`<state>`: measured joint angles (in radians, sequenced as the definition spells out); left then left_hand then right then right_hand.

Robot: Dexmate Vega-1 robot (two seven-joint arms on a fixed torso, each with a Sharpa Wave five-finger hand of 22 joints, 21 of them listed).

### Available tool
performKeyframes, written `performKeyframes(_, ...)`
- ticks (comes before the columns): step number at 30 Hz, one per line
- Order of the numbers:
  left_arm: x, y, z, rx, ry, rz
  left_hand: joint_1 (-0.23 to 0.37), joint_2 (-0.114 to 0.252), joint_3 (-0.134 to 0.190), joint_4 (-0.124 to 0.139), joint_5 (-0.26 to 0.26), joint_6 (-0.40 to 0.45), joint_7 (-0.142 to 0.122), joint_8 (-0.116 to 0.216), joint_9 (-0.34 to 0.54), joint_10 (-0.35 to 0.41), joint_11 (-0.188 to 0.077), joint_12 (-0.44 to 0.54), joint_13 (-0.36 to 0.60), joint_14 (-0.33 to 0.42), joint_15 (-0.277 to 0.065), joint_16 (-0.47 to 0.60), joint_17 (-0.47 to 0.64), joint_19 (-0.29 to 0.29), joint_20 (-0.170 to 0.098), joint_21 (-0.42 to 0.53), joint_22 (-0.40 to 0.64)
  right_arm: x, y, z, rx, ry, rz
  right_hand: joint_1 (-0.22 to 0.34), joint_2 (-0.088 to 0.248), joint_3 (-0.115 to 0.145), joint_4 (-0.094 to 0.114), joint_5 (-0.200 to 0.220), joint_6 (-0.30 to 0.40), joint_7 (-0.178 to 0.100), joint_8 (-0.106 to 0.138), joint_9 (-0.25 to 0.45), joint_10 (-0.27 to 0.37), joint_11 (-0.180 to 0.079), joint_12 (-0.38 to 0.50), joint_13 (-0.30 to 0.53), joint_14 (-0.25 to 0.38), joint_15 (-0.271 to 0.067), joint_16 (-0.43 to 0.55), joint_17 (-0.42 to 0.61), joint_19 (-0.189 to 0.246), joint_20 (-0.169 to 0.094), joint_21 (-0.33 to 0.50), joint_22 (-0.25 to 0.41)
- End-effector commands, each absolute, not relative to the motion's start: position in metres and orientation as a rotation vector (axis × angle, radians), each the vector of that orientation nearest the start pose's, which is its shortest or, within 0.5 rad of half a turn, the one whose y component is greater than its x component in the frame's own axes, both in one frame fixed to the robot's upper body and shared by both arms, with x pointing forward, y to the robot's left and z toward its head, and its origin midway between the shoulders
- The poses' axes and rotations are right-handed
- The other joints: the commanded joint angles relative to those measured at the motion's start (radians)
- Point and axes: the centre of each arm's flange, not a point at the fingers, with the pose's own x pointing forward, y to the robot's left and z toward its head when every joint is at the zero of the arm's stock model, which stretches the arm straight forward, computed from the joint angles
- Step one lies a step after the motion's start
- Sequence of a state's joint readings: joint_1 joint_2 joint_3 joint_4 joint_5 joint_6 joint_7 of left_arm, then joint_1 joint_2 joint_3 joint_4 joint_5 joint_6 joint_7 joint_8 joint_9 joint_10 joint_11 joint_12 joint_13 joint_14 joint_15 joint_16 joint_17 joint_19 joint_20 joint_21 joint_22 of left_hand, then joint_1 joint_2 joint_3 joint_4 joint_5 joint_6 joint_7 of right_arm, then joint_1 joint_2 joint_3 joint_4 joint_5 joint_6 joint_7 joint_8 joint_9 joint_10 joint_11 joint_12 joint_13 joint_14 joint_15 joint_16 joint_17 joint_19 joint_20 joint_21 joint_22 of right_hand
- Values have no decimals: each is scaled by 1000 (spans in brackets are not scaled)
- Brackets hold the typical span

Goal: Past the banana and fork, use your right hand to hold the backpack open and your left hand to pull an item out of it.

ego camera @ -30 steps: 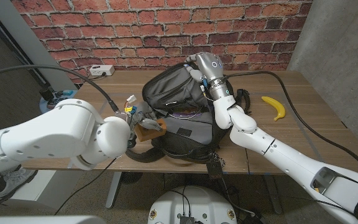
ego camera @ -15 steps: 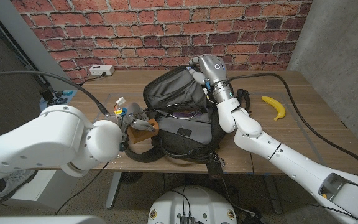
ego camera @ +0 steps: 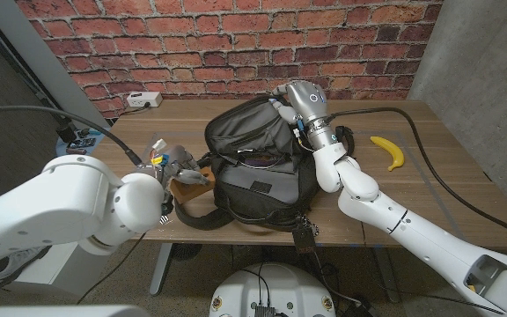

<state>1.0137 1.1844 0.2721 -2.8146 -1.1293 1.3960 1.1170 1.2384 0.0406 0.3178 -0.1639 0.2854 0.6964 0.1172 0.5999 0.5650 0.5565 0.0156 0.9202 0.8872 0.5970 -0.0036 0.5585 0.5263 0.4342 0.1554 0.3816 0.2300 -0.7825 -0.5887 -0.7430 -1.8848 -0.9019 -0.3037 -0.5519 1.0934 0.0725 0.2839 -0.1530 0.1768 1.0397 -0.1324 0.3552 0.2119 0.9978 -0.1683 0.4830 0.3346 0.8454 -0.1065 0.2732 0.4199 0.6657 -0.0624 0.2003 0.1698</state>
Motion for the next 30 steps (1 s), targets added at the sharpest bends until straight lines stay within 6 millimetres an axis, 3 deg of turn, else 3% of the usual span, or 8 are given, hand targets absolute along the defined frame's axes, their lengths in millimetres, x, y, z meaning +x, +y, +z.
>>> performKeyframes(1,362,242,-1,1018,-120,263,44,48,-3,5,11,5,-1,9,28,22,-14,7,4,11,0,4,5,2,-6,10,6,509,-114,53,-1270,-1213,-460,4,10,-2,-2,7,5,-5,3,4,4,7,-1,4,11,-127,-1,4,-2,-65,1,4)
performKeyframes(30,362,265,25,1031,-144,364,50,52,-2,4,20,5,-5,22,21,27,-17,0,6,16,-7,-3,6,1,-9,19,6,486,-128,46,-1320,-1153,-470,5,10,-4,-2,8,3,-7,2,4,5,7,-5,4,10,-127,-9,5,-3,-63,1,4)
